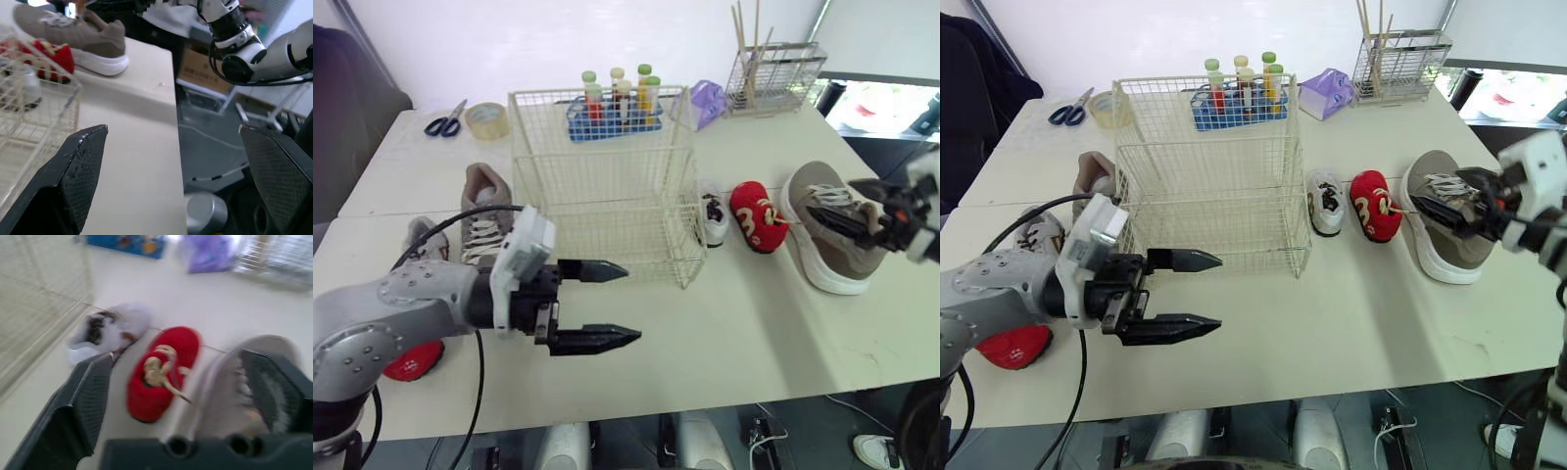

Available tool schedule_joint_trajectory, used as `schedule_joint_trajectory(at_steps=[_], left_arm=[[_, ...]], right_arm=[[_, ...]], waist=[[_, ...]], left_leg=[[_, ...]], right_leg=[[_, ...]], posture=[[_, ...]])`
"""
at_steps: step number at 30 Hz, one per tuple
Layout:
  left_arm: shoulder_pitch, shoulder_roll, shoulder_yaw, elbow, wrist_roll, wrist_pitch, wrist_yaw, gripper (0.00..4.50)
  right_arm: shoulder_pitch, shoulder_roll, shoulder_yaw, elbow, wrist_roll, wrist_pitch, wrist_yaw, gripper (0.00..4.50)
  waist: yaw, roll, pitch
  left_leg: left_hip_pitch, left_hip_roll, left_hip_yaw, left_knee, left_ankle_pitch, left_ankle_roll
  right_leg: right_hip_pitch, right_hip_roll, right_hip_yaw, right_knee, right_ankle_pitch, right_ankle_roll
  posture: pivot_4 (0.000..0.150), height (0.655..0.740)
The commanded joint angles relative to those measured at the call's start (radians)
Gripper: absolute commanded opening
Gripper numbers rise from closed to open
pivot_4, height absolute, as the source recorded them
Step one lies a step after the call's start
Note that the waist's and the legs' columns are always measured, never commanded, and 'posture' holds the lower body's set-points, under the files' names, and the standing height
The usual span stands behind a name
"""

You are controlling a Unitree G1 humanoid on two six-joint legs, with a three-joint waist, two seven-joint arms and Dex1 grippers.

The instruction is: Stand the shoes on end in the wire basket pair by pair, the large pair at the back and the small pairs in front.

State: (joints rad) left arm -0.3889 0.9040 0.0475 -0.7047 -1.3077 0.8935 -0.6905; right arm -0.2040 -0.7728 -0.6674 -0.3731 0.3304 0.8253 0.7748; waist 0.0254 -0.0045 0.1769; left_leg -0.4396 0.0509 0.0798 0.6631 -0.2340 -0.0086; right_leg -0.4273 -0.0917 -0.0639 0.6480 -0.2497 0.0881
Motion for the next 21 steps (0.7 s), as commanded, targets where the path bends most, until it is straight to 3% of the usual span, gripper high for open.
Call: schedule_joint_trajectory(at_steps=[1,5,9,21], left_arm=[[-0.058,-0.024,-0.020,0.004,0.008,-0.008,-0.028,4.50],[-0.074,-0.038,-0.048,0.046,0.064,-0.011,-0.075,4.50],[-0.066,-0.044,-0.049,0.059,0.087,-0.004,-0.093,4.50],[0.006,-0.015,-0.001,0.048,0.097,0.015,-0.086,4.50]], right_arm=[[0.079,0.067,-0.182,-0.131,0.014,0.064,-0.130,4.48],[0.223,0.201,-0.229,-0.214,0.047,0.108,-0.203,4.48],[0.273,0.287,-0.200,-0.172,0.046,0.056,-0.267,4.48],[0.157,0.298,-0.037,0.095,0.077,-0.132,-0.300,4.48]], waist=[[0.001,0.000,0.000],[0.003,0.000,0.000],[0.000,0.000,0.000],[-0.012,0.000,0.000]], left_leg=[[0.000,0.000,0.000,0.000,0.000,-0.001],[0.005,0.000,0.000,0.002,0.000,-0.001],[0.007,0.000,0.000,0.001,0.000,-0.001],[0.008,-0.001,0.001,0.000,-0.001,0.001]], right_leg=[[0.000,0.000,0.000,0.000,0.000,0.000],[0.005,0.000,0.002,-0.001,-0.002,-0.004],[0.007,0.000,0.004,-0.002,-0.002,-0.005],[0.007,0.001,0.007,-0.003,-0.002,-0.005]], posture=[[0.150,0.7400],[0.150,0.7400],[0.150,0.7400],[0.150,0.7400]])
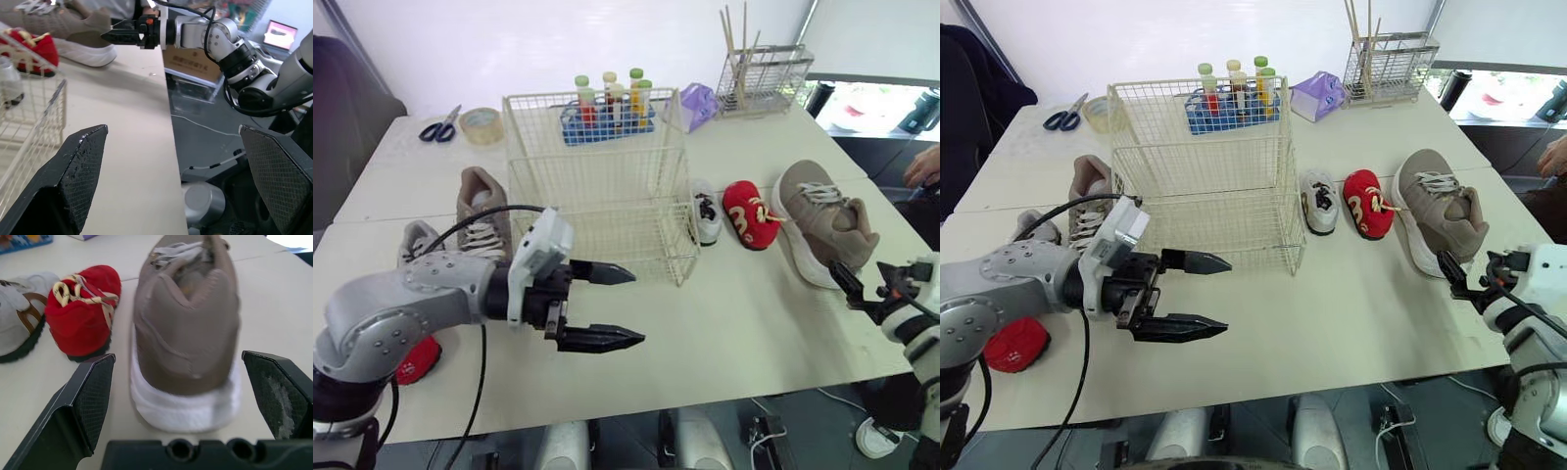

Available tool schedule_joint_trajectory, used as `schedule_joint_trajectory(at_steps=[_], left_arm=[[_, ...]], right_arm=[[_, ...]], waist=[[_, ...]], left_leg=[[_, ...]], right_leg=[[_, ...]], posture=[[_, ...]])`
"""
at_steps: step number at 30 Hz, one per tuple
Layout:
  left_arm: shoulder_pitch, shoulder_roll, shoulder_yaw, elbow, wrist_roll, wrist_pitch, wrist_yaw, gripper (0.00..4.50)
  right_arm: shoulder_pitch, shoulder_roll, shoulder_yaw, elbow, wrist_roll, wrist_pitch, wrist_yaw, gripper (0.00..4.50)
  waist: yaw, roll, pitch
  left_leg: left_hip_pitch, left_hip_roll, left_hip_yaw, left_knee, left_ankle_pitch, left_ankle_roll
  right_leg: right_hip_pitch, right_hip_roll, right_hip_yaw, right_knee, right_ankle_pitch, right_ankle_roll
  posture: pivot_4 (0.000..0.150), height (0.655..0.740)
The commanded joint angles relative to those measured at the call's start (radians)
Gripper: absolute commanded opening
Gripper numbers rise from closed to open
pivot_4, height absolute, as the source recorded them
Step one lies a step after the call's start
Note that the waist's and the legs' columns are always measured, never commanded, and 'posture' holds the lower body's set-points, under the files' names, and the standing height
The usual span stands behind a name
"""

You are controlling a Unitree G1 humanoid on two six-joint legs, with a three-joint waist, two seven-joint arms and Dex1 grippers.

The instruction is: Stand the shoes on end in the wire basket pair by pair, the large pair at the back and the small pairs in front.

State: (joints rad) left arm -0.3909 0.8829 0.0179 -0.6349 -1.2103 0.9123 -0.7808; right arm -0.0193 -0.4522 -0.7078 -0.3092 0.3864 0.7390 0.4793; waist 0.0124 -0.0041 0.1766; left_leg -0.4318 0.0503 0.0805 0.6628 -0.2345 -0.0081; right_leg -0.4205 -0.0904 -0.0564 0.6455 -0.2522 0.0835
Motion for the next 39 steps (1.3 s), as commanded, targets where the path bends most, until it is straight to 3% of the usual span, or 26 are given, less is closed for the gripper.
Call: schedule_joint_trajectory(at_steps=[1,16,19,23,28,33,39], left_arm=[[0.012,0.006,0.030,-0.023,0.001,-0.004,0.006,4.50],[0.048,0.006,0.031,-0.036,0.004,0.006,0.044,4.50],[0.046,0.012,0.038,-0.032,0.002,0.009,0.050,4.50],[0.046,0.019,0.049,-0.028,0.002,0.014,0.049,4.50],[0.039,0.036,0.060,-0.014,0.009,0.014,0.038,4.50],[0.025,0.060,0.078,0.020,0.023,0.014,0.000,4.50],[-0.033,0.086,0.098,0.104,0.024,0.020,-0.061,4.50]], right_arm=[[-0.043,-0.024,0.005,0.051,0.027,-0.052,-0.011,4.48],[-0.224,-0.051,0.106,0.401,0.004,-0.221,-0.067,4.48],[-0.210,-0.054,0.151,0.441,-0.028,-0.248,-0.078,3.62],[-0.204,-0.051,0.177,0.483,-0.045,-0.287,-0.097,1.97],[-0.197,-0.077,0.225,0.516,-0.080,-0.302,-0.111,0.67],[-0.246,-0.234,0.247,0.545,-0.092,-0.378,0.014,0.53],[-0.576,-0.511,0.257,0.616,-0.028,-0.441,0.230,0.53]], waist=[[-0.001,0.000,0.000],[-0.004,0.000,0.000],[-0.008,0.000,0.000],[-0.010,-0.002,-0.001],[-0.018,-0.012,-0.007],[-0.024,-0.011,-0.007],[-0.025,0.010,0.008]], left_leg=[[0.000,0.000,0.000,0.000,0.000,0.000],[0.000,0.000,0.002,0.001,0.000,0.000],[0.002,0.000,0.002,0.001,0.000,0.000],[0.005,0.000,0.002,0.000,0.000,0.000],[0.008,0.001,-0.001,0.000,0.000,0.000],[0.008,0.000,-0.002,0.000,-0.003,0.003],[0.005,-0.002,0.001,0.000,-0.003,0.005]], right_leg=[[0.000,0.000,0.000,0.000,0.000,0.000],[0.001,0.000,0.001,0.000,0.000,0.000],[0.001,0.000,0.001,0.000,0.000,0.000],[0.004,0.001,0.001,-0.001,0.000,0.000],[0.010,0.001,0.000,-0.004,0.000,-0.001],[0.014,0.001,0.001,-0.013,0.001,-0.002],[0.010,0.000,0.004,-0.014,0.002,-0.001]], posture=[[0.150,0.7400],[0.150,0.7400],[0.150,0.7400],[0.150,0.7400],[0.150,0.7400],[0.150,0.7400],[0.150,0.7400]])
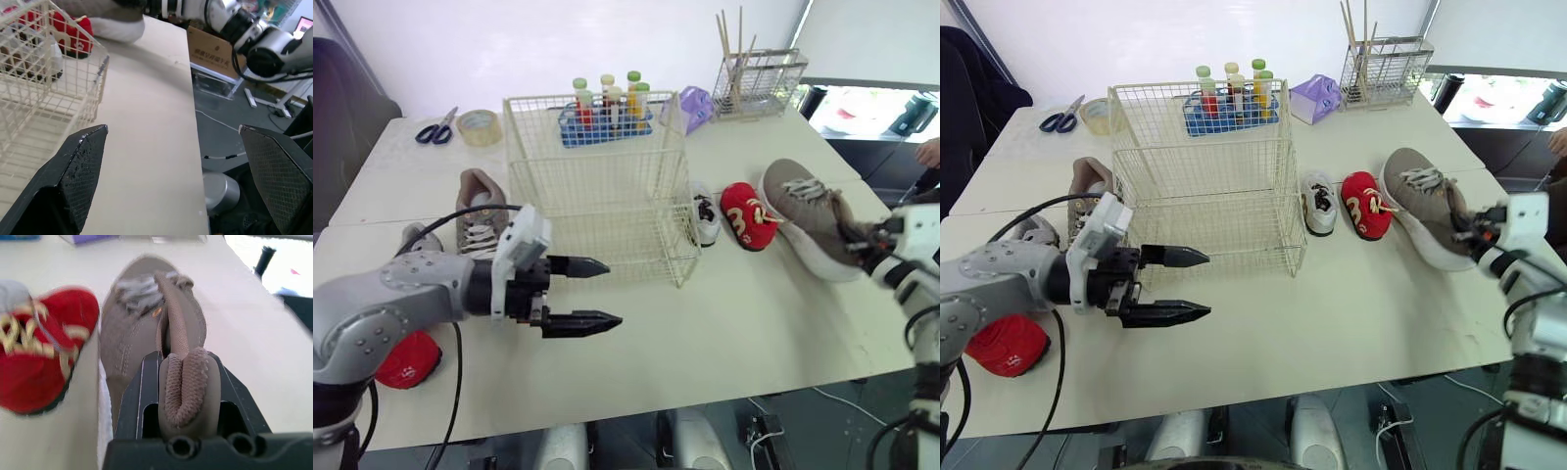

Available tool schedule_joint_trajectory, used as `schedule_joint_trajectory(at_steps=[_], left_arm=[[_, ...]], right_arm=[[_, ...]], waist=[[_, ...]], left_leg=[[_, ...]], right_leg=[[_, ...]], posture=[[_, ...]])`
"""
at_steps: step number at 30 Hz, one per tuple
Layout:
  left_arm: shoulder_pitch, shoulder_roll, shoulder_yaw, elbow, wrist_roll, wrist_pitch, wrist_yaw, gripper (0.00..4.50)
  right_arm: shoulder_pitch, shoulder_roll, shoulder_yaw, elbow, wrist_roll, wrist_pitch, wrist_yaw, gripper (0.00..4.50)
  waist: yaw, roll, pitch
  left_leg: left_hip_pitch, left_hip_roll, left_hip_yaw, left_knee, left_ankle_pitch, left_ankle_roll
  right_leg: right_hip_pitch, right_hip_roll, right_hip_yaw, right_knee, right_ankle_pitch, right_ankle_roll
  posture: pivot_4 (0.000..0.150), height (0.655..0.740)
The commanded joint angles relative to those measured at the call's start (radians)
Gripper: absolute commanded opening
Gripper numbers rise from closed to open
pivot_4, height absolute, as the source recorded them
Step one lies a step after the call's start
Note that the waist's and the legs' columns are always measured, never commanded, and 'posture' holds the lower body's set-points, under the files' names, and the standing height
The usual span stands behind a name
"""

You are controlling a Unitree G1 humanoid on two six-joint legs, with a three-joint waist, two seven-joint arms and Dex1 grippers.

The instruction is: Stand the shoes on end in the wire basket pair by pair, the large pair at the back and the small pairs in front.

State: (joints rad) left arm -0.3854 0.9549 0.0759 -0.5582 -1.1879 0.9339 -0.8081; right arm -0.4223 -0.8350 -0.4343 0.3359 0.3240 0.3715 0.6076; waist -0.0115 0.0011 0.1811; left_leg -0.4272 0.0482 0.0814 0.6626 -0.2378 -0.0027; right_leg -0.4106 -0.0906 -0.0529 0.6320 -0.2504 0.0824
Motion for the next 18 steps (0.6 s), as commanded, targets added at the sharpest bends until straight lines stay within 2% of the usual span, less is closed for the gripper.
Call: schedule_joint_trajectory(at_steps=[1,6,9,12,14,18], left_arm=[[-0.051,0.016,0.041,0.042,0.004,0.000,-0.044,4.50],[-0.097,0.026,0.051,0.093,0.017,0.008,-0.076,4.50],[-0.104,0.033,0.090,0.108,-0.010,0.023,-0.068,4.50],[-0.100,0.058,0.189,0.147,-0.068,0.054,-0.044,4.50],[-0.076,0.086,0.271,0.178,-0.099,0.080,-0.021,4.50],[0.052,0.153,0.488,0.212,-0.137,0.149,-0.023,4.50]], right_arm=[[-0.243,-0.167,0.006,-0.015,0.035,-0.081,0.147,0.53],[-0.585,-0.279,0.177,0.069,-0.006,-0.148,0.372,0.53],[-0.810,-0.274,0.266,0.114,0.004,-0.130,0.520,0.53],[-1.003,-0.235,0.347,0.077,0.079,-0.014,0.717,0.53],[-1.055,-0.220,0.382,0.012,0.141,0.080,0.843,0.53],[-1.097,-0.194,0.422,-0.060,0.216,0.146,0.982,0.53]], waist=[[-0.003,0.009,0.006],[-0.004,0.009,0.007],[-0.006,0.008,0.007],[-0.008,0.009,0.008],[-0.007,0.008,0.009],[-0.004,0.005,0.010]], left_leg=[[-0.001,0.000,0.001,-0.001,0.000,0.000],[-0.001,0.001,0.004,-0.012,0.001,-0.001],[-0.001,0.003,0.004,-0.016,0.001,-0.001],[-0.002,0.003,0.006,-0.016,0.001,-0.001],[-0.004,0.003,0.006,-0.016,0.001,-0.001],[-0.004,0.003,0.006,-0.016,0.001,-0.002]], right_leg=[[-0.002,0.000,0.001,0.000,0.001,0.001],[-0.012,0.008,0.008,0.002,0.002,0.006],[-0.015,0.010,0.008,0.002,0.002,0.006],[-0.018,0.010,0.011,0.002,0.002,0.006],[-0.019,0.009,0.012,0.002,0.002,0.006],[-0.019,0.008,0.012,0.001,0.002,0.006]], posture=[[0.150,0.7400],[0.150,0.7400],[0.150,0.7400],[0.150,0.7400],[0.150,0.7400],[0.150,0.7400]])
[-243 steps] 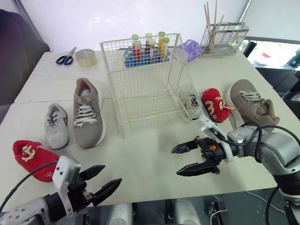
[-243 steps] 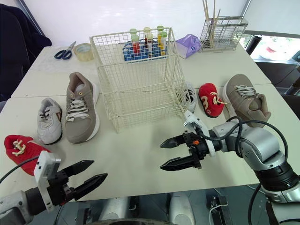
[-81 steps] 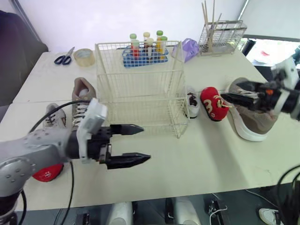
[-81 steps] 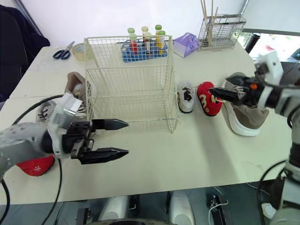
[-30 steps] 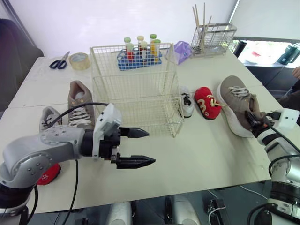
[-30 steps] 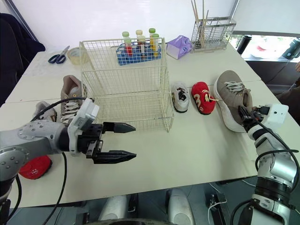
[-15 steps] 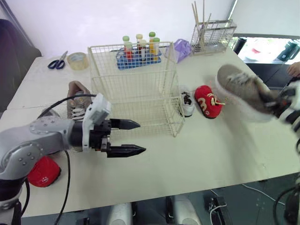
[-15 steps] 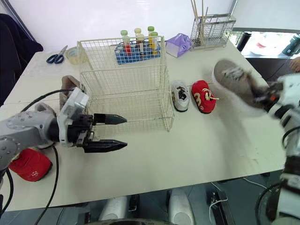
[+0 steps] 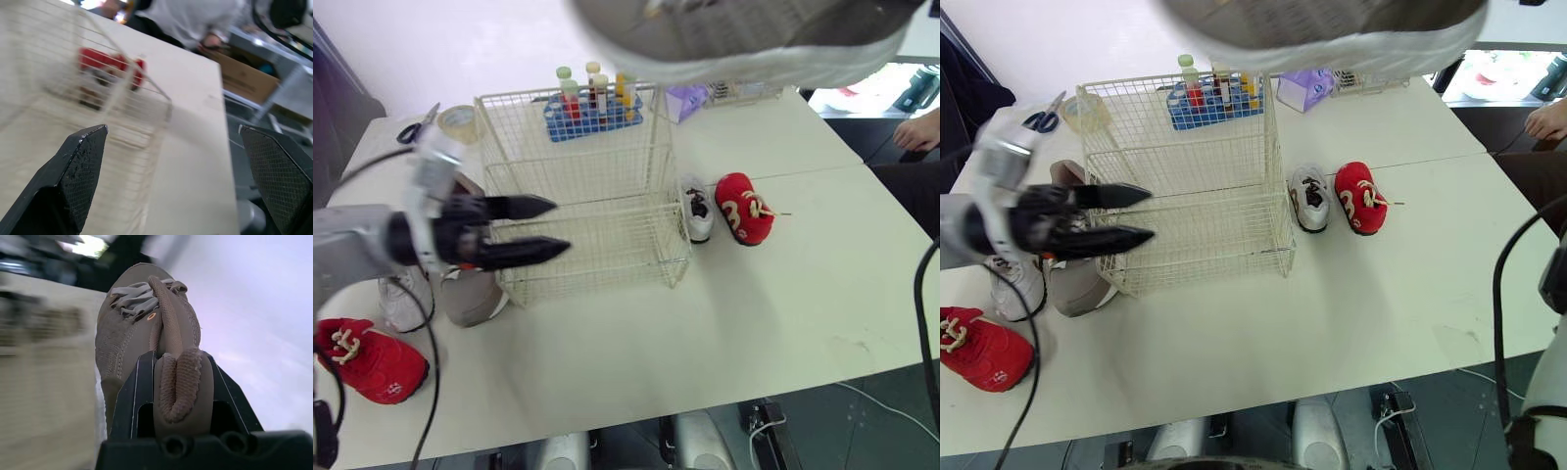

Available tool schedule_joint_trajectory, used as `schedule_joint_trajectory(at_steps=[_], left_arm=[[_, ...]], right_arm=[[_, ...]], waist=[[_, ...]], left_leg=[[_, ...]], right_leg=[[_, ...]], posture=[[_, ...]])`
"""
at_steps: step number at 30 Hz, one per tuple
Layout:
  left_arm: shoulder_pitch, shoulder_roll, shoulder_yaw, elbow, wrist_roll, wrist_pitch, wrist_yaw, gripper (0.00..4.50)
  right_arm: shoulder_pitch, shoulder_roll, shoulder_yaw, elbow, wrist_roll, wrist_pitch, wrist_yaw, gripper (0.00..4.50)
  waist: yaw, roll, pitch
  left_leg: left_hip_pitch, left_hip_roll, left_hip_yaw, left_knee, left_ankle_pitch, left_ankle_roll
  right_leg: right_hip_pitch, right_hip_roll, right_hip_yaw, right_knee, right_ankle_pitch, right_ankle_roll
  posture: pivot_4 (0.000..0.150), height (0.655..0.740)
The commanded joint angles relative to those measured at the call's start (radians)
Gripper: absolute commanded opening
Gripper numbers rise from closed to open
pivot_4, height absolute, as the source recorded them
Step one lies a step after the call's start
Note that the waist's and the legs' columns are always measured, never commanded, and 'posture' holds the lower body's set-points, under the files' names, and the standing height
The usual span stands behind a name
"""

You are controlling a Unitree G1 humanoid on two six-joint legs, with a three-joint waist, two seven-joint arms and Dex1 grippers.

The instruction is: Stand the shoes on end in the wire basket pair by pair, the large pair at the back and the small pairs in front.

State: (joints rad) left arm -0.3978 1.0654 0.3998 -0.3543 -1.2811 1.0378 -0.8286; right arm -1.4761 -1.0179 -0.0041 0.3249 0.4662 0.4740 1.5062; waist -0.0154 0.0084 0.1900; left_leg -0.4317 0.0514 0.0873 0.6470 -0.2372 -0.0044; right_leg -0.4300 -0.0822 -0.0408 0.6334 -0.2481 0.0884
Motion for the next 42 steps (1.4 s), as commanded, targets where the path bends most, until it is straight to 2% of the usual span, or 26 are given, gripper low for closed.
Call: schedule_joint_trajectory(at_steps=[1,3,6,9,12,15,20,26,31,34,38,41,42], left_arm=[[0.100,0.054,0.228,0.010,-0.059,0.067,0.003,4.50],[0.187,0.089,0.380,0.006,-0.071,0.135,-0.002,4.50],[0.251,0.155,0.506,0.002,-0.057,0.196,-0.048,4.50],[0.217,0.227,0.547,0.073,-0.095,0.230,-0.075,4.50],[0.170,0.265,0.523,0.130,-0.206,0.274,-0.087,4.50],[0.110,0.264,0.418,0.115,-0.314,0.251,-0.062,4.50],[0.008,0.233,0.195,0.062,-0.353,0.211,-0.123,4.50],[-0.153,0.157,-0.075,0.098,-0.201,0.175,-0.261,4.50],[-0.272,0.072,-0.249,0.072,-0.139,0.205,-0.378,4.50],[-0.281,0.054,-0.318,0.032,-0.092,0.212,-0.444,4.50],[-0.245,0.046,-0.411,-0.032,0.037,0.147,-0.524,4.50],[-0.259,0.008,-0.414,-0.005,0.053,0.137,-0.522,3.81],[-0.266,-0.003,-0.411,0.003,0.056,0.137,-0.516,3.31]], right_arm=[[-0.045,-0.016,0.009,-0.066,0.120,0.049,0.100,0.53],[-0.023,-0.028,0.087,-0.117,0.225,0.005,0.108,0.53],[0.005,-0.012,0.211,-0.138,0.269,-0.121,0.108,0.53],[0.006,-0.003,0.339,-0.155,0.339,-0.246,0.108,0.53],[-0.020,0.008,0.415,-0.163,0.379,-0.359,0.108,0.53],[-0.057,0.003,0.462,-0.178,0.441,-0.421,0.108,0.53],[-0.107,-0.016,0.531,-0.191,0.492,-0.478,0.108,0.53],[-0.137,-0.040,0.554,-0.228,0.546,-0.485,0.108,0.53],[-0.141,-0.048,0.568,-0.256,0.554,-0.477,0.108,0.53],[-0.142,-0.054,0.577,-0.263,0.536,-0.492,0.108,0.53],[-0.139,-0.050,0.574,-0.264,0.546,-0.490,0.108,0.53],[-0.138,-0.050,0.576,-0.254,0.546,-0.491,0.108,0.52],[-0.137,-0.050,0.576,-0.251,0.546,-0.490,0.108,0.52]], waist=[[0.002,-0.004,0.002],[0.003,-0.008,0.005],[-0.004,-0.013,0.005],[0.001,-0.013,0.005],[0.000,-0.013,0.005],[0.001,-0.014,0.005],[-0.001,-0.014,0.005],[0.001,-0.014,0.005],[0.003,-0.015,0.005],[0.001,-0.015,0.005],[0.001,-0.015,0.005],[0.002,-0.015,0.005],[0.002,-0.015,0.005]], left_leg=[[0.000,0.000,0.000,0.000,0.000,0.000],[0.000,-0.001,0.001,0.001,0.000,0.000],[0.000,-0.002,0.002,0.002,0.000,-0.001],[0.000,-0.002,0.003,0.004,0.000,-0.001],[0.000,-0.002,0.004,0.004,0.001,-0.002],[0.000,-0.002,0.004,0.003,0.001,-0.002],[0.000,-0.002,0.005,0.003,0.001,-0.002],[0.000,-0.002,0.007,0.005,0.001,-0.002],[0.000,-0.002,0.007,0.006,0.001,-0.002],[0.000,-0.002,0.007,0.007,0.001,-0.002],[-0.001,-0.001,0.007,0.011,0.001,-0.002],[-0.001,-0.001,0.006,0.014,0.001,-0.002],[-0.001,-0.001,0.006,0.015,0.001,-0.002]], right_leg=[[0.000,-0.001,0.000,0.000,0.000,0.000],[0.000,-0.004,0.000,0.000,0.000,0.000],[0.000,-0.006,0.000,-0.001,0.000,-0.001],[0.001,-0.006,-0.001,-0.001,-0.001,-0.004],[0.001,-0.006,-0.001,0.000,0.000,-0.004],[0.000,-0.006,-0.001,0.001,0.002,-0.001],[-0.001,-0.006,-0.001,0.002,0.002,-0.001],[-0.001,-0.005,-0.001,0.005,0.002,-0.001],[-0.001,-0.005,-0.001,0.006,0.002,-0.001],[-0.001,-0.005,0.000,0.009,0.002,0.000],[-0.003,-0.004,0.000,0.014,0.000,0.001],[-0.003,-0.004,0.000,0.016,0.000,0.001],[-0.003,-0.004,0.000,0.016,0.000,0.001]], posture=[[0.150,0.7400],[0.150,0.7400],[0.150,0.7400],[0.150,0.7400],[0.150,0.7400],[0.150,0.7400],[0.150,0.7400],[0.150,0.7400],[0.150,0.7400],[0.150,0.7400],[0.150,0.7400],[0.150,0.7400],[0.150,0.7400]])
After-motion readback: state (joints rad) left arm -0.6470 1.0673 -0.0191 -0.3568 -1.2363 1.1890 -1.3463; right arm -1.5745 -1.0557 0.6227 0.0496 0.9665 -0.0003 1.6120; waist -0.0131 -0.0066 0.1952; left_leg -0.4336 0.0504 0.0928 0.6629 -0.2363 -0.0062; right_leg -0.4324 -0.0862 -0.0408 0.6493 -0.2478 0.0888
